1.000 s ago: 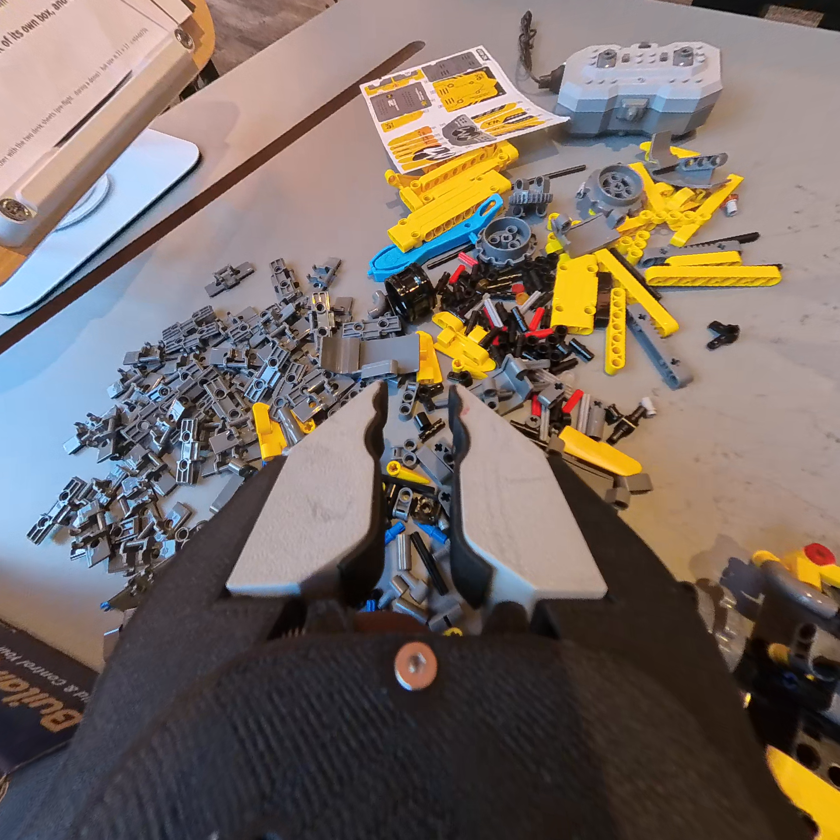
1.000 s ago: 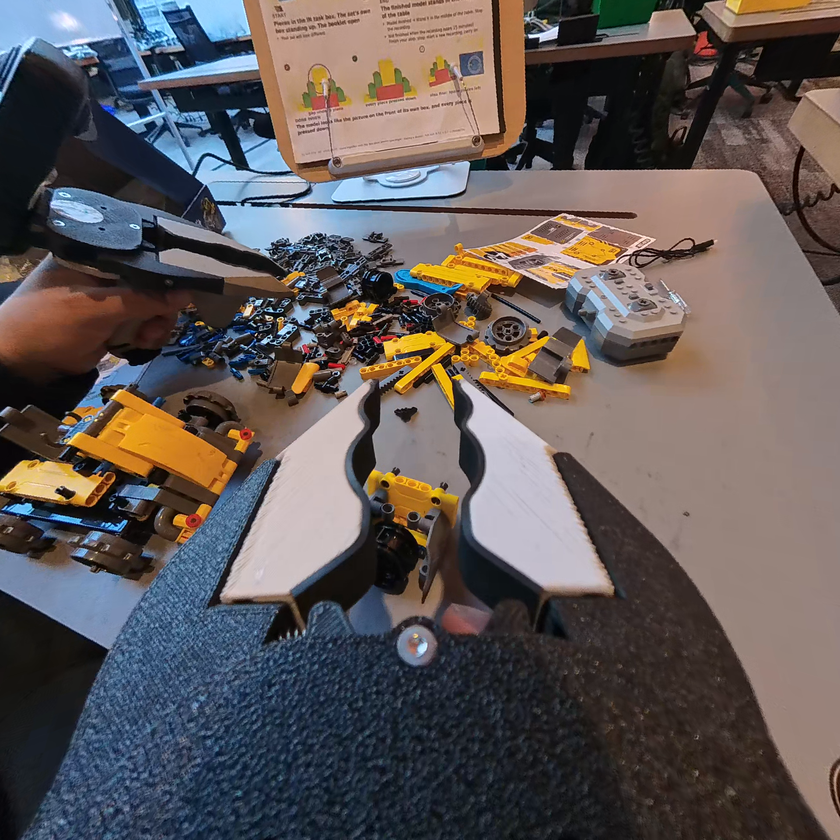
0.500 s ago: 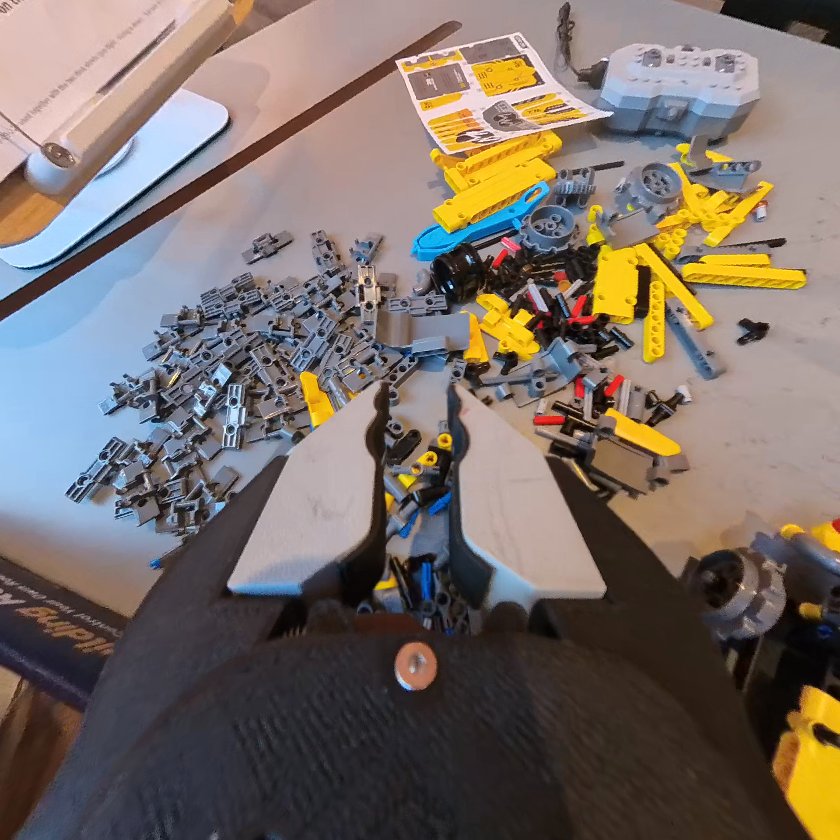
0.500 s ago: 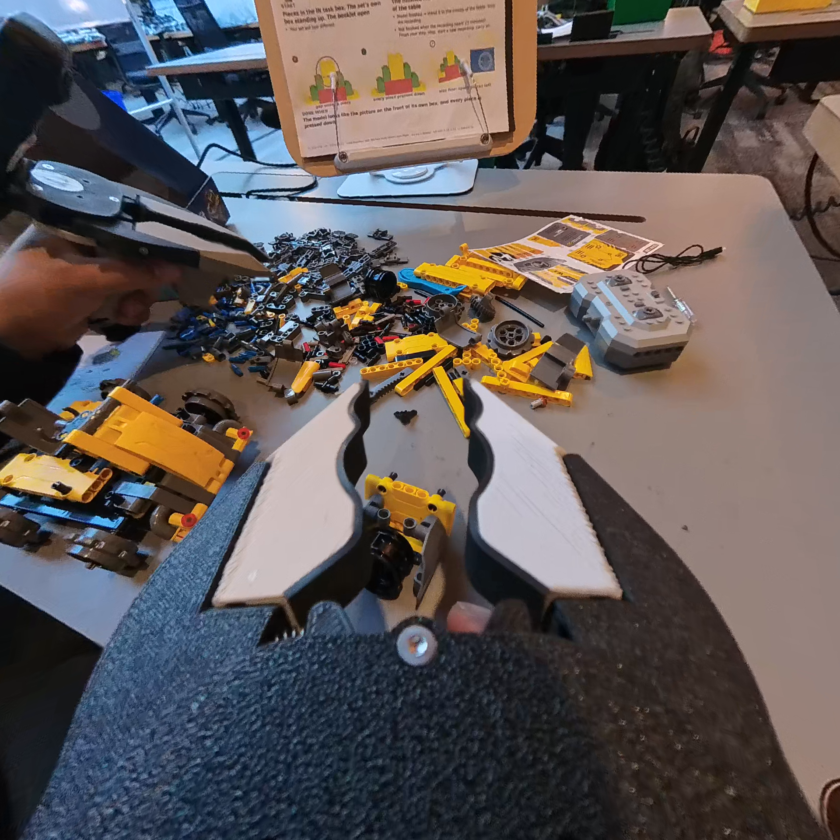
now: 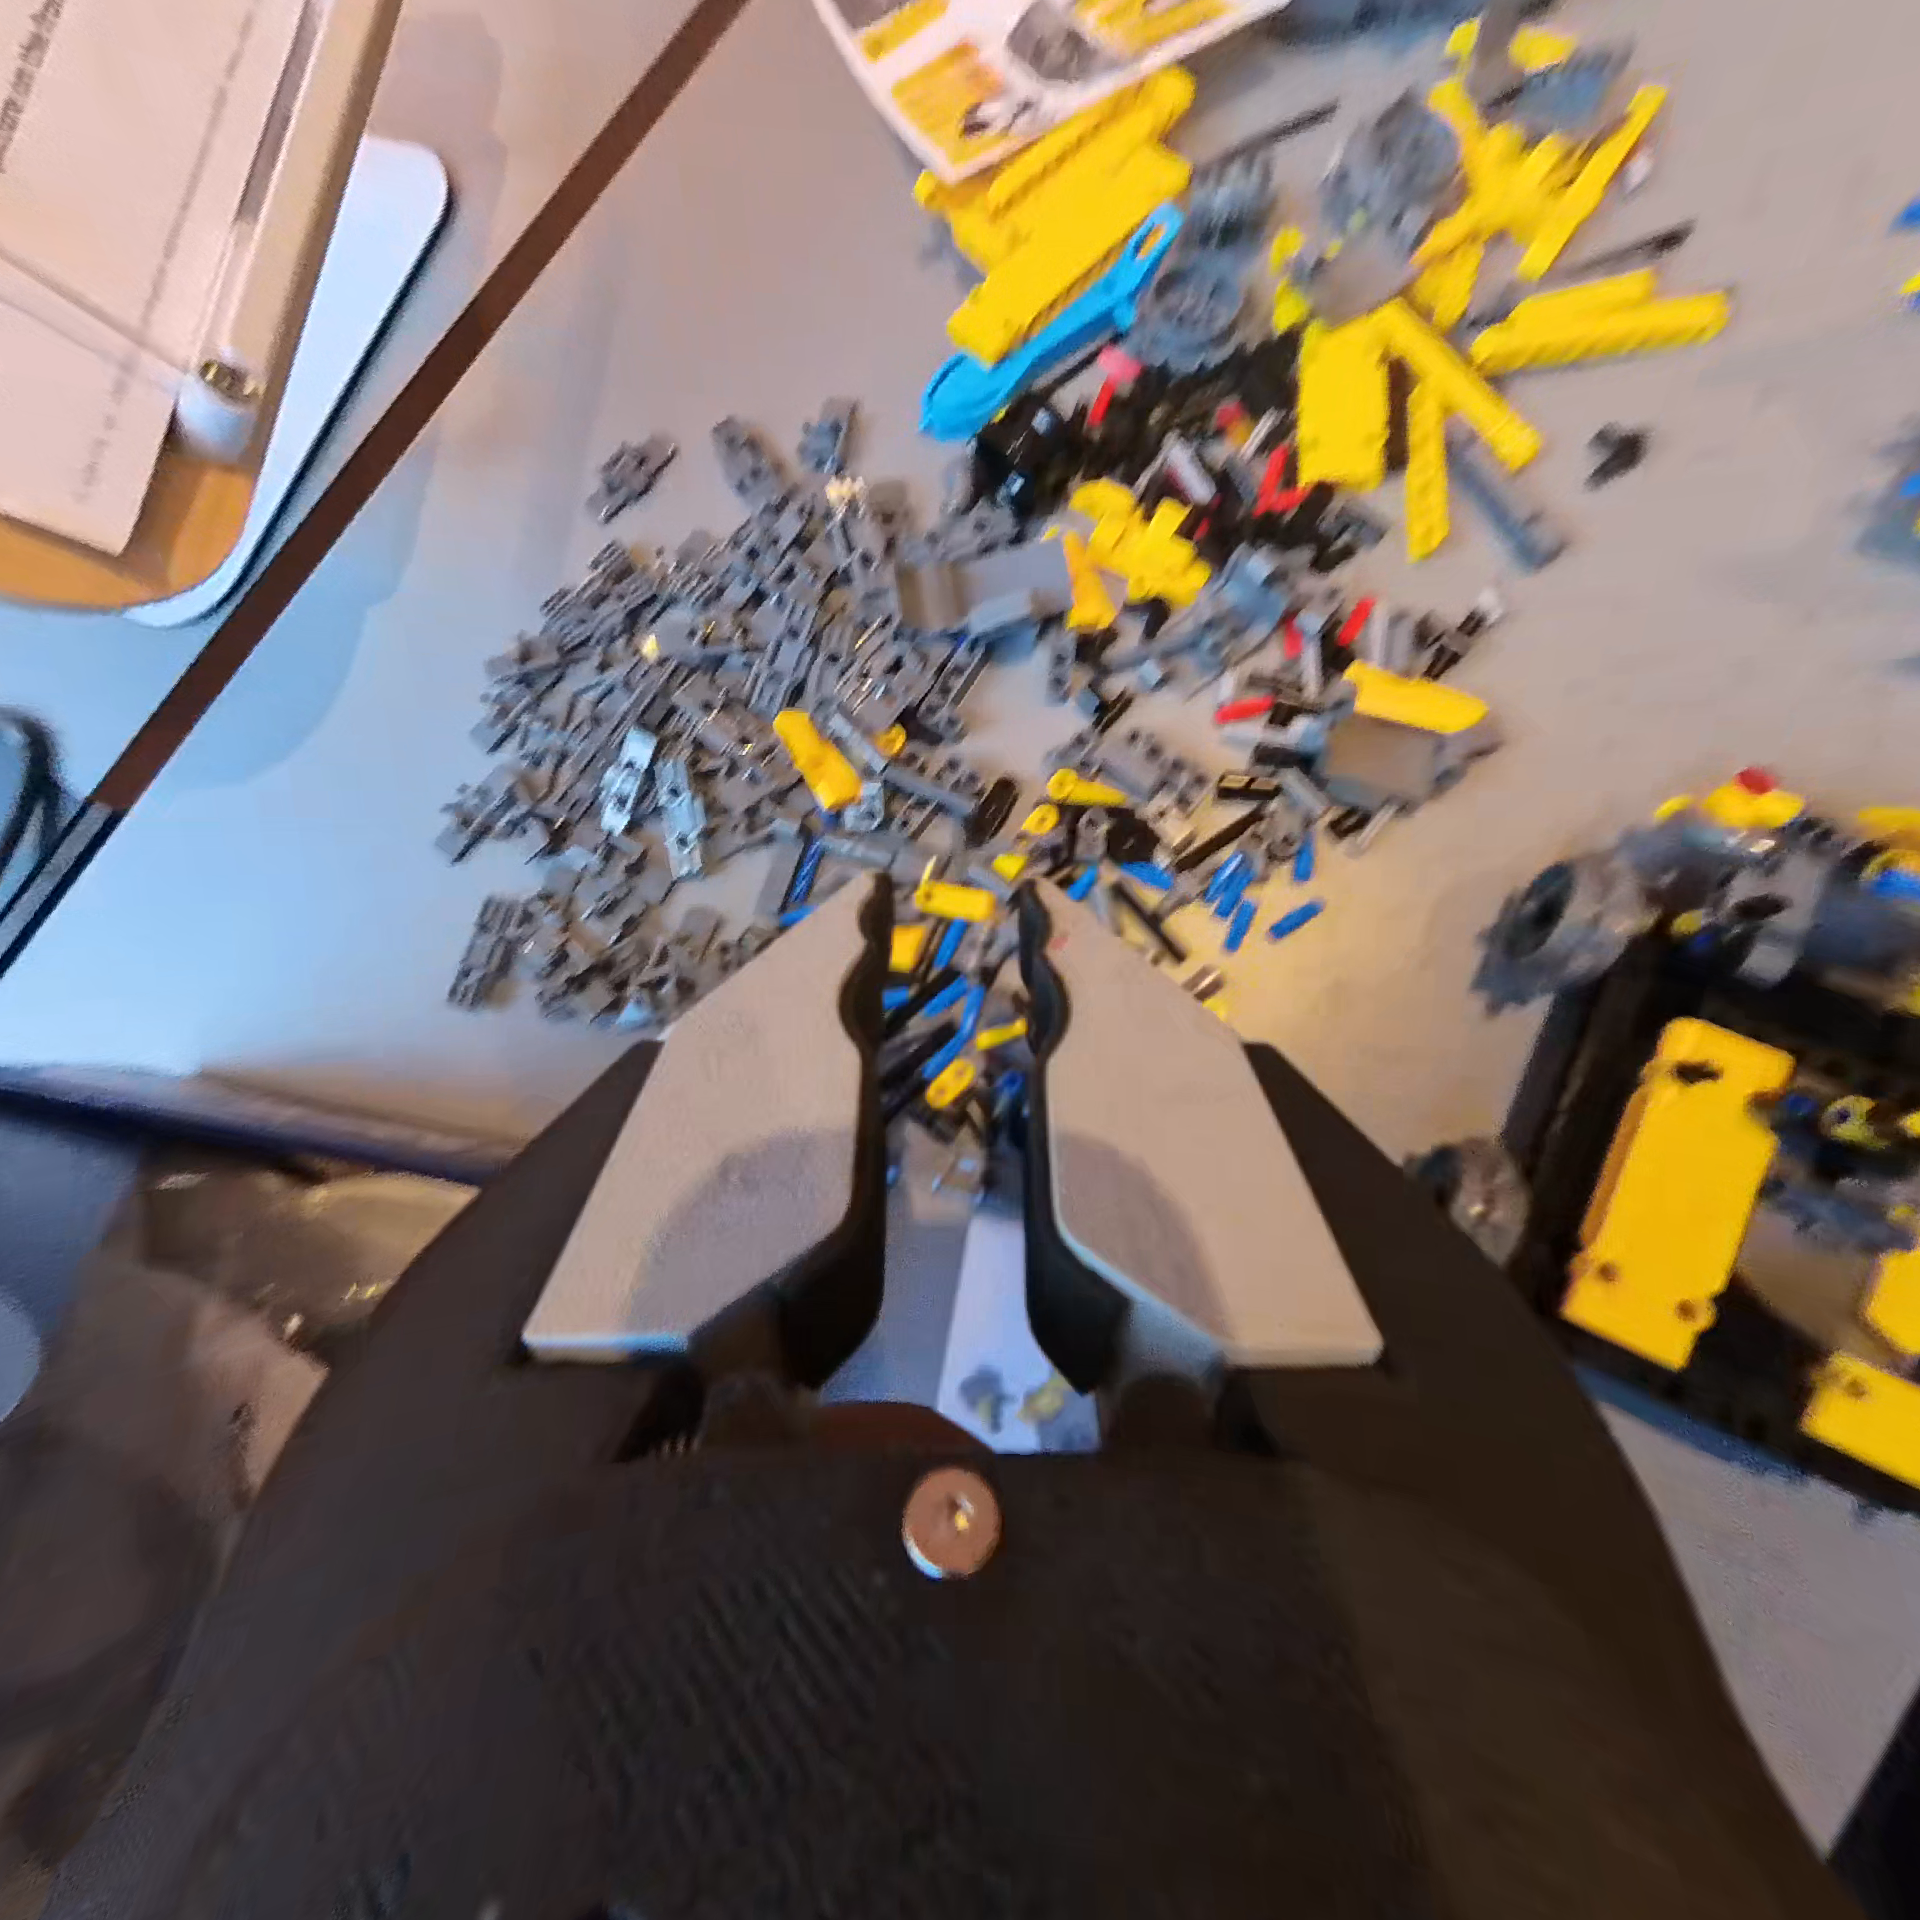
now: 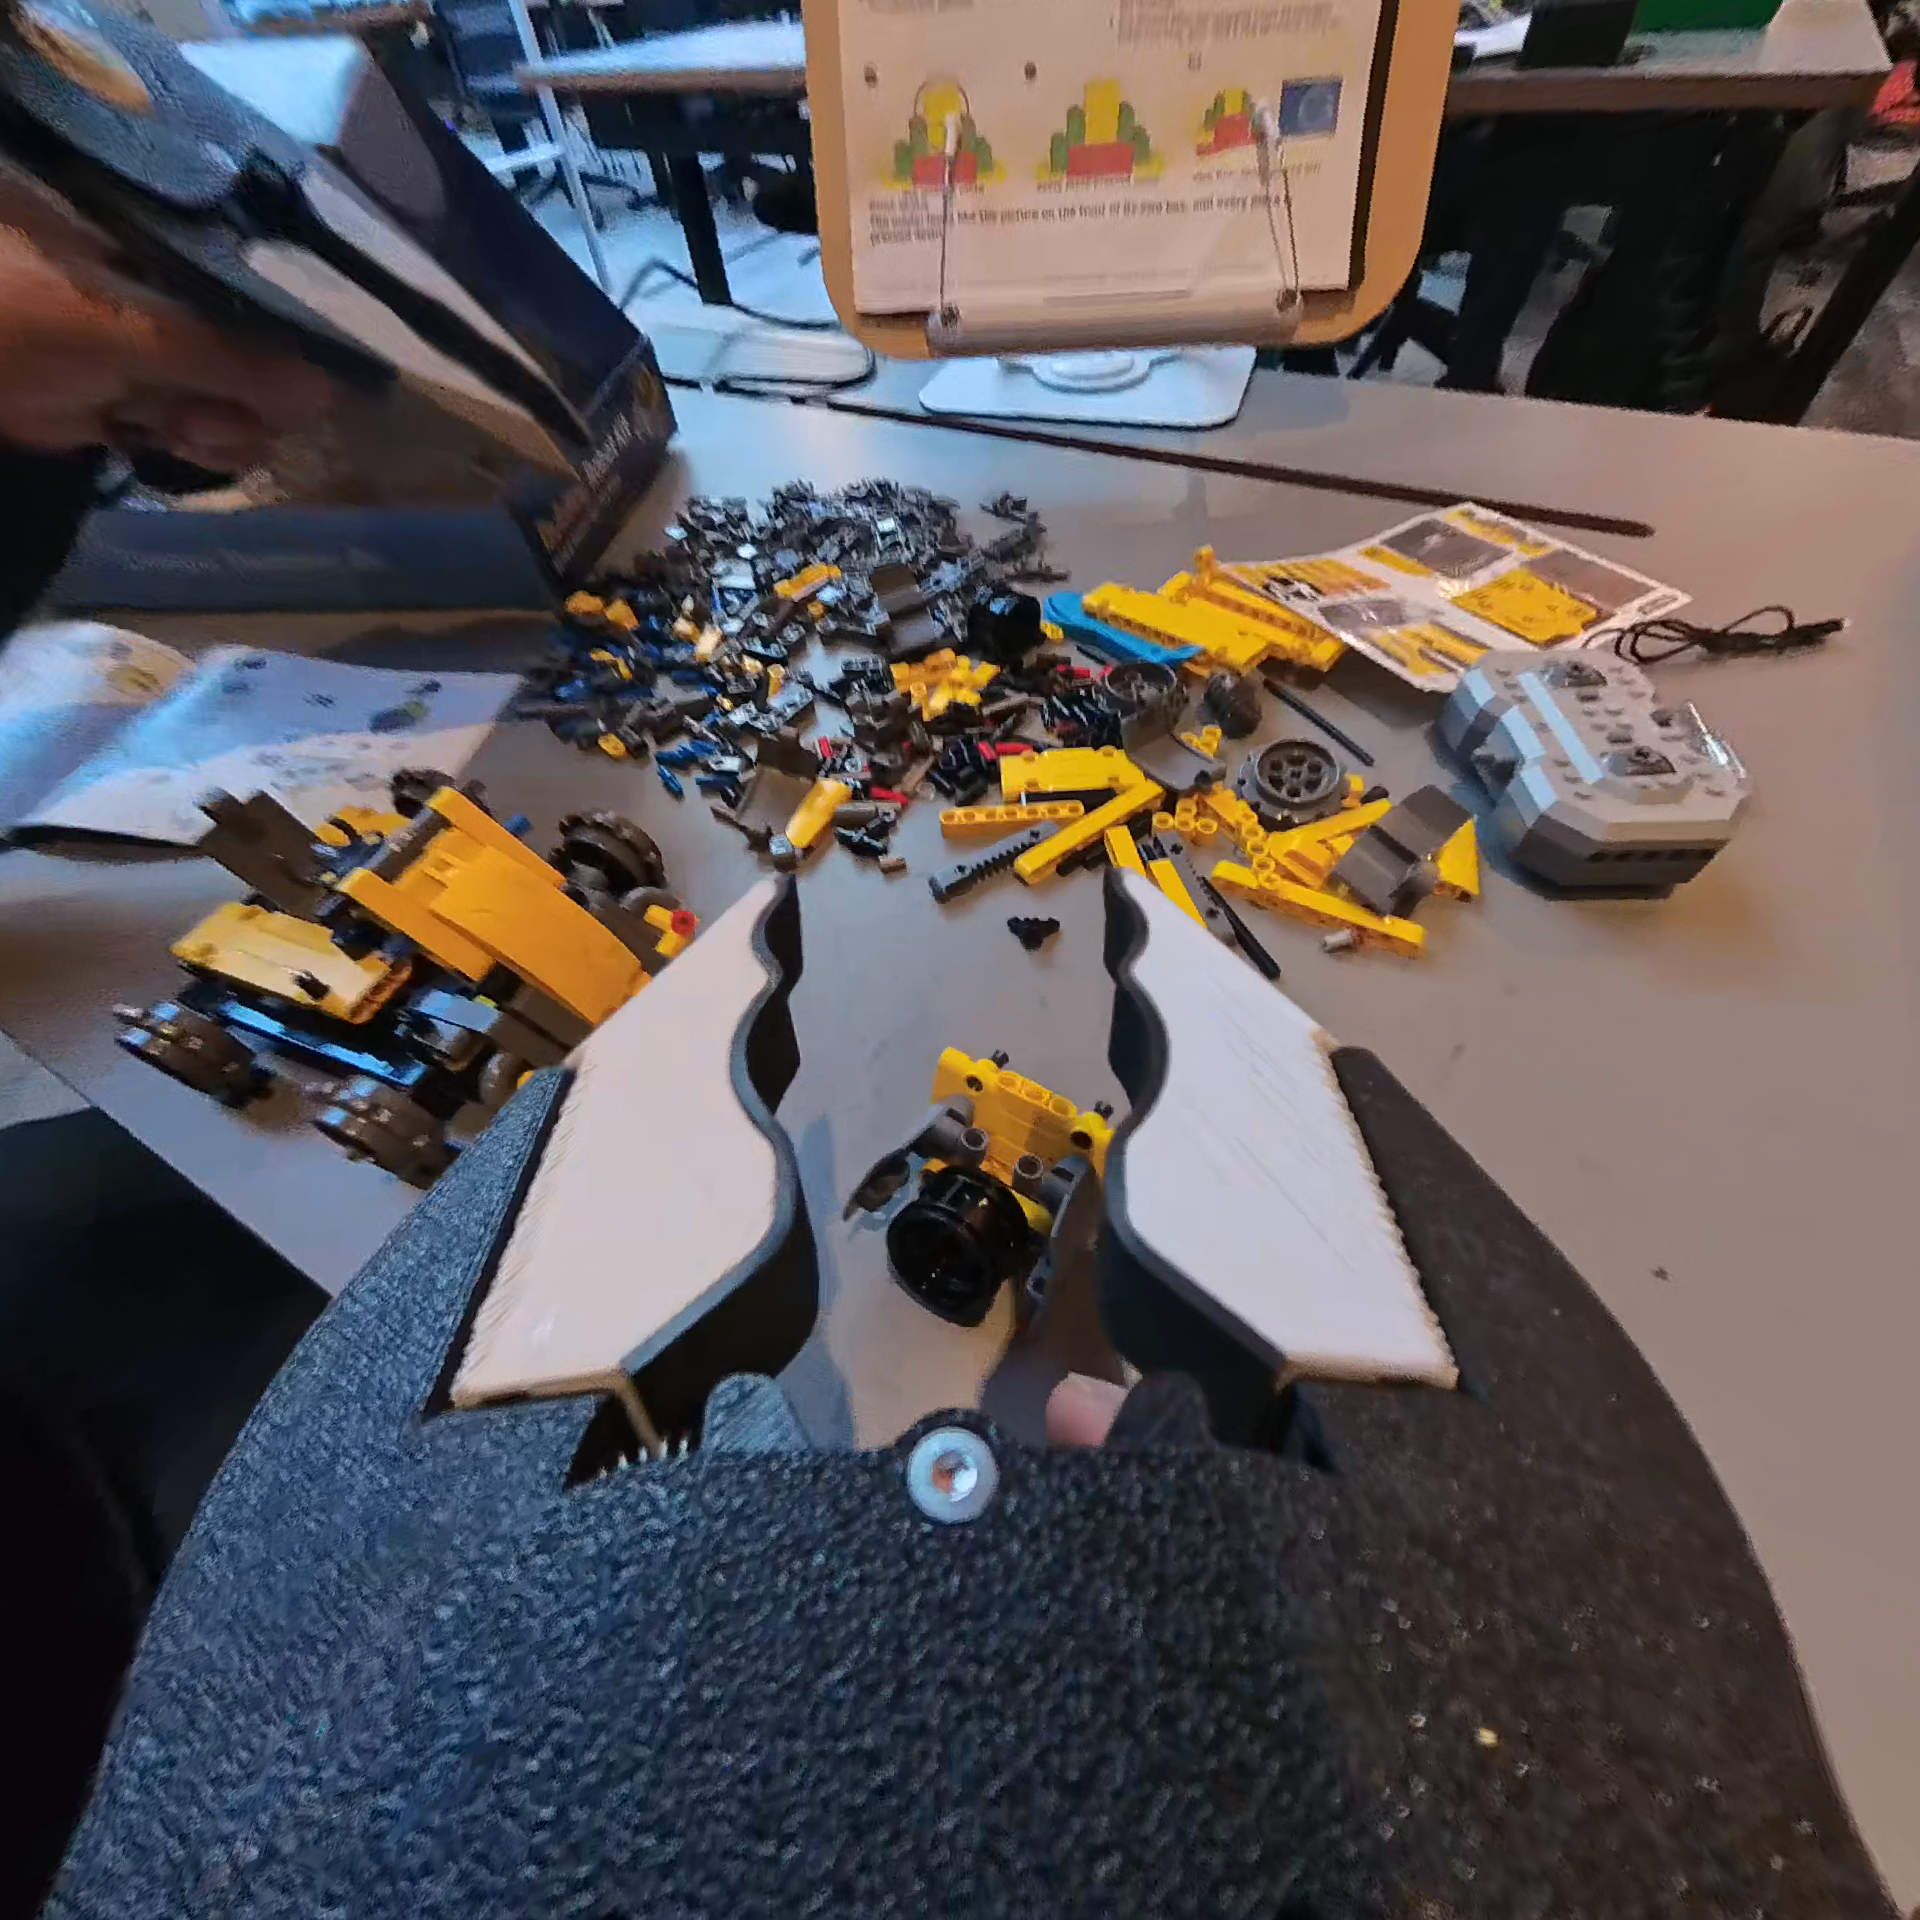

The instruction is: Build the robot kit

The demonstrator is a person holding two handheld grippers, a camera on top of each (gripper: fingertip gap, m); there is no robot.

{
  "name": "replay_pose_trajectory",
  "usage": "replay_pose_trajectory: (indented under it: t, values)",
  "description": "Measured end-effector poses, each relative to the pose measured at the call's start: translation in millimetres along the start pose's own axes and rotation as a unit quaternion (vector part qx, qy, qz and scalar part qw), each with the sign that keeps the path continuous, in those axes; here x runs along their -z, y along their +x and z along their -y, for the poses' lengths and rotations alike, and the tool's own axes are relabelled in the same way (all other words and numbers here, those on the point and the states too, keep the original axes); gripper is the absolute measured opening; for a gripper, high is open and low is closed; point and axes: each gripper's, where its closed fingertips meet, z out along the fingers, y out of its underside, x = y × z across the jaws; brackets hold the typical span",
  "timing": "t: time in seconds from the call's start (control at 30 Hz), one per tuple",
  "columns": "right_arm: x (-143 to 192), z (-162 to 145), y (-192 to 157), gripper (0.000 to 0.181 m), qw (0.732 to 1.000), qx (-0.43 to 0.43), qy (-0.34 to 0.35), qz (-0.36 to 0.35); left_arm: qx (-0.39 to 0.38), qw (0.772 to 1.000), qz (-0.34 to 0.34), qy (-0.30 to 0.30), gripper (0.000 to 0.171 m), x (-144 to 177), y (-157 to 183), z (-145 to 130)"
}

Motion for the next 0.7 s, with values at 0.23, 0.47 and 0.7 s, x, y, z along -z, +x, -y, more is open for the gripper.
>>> replay_pose_trajectory:
  t: [0.23, 0.47, 0.7]
  values:
    - [1, 2, -5, 0.055, 1.000, -0.008, 0.011, 0.010, 0.033, 0.998, 0.021, -0.051, 0.004, -7, -21, -45]
    - [-5, 3, -13, 0.054, 1.000, 0.000, 0.007, 0.017, 0.018, 0.992, 0.061, -0.112, 0.000, 1, -41, -74]
    - [-5, 3, -12, 0.054, 1.000, 0.008, 0.002, 0.009, 0.013, 0.985, 0.076, -0.152, 0.001, -18, -42, -98]
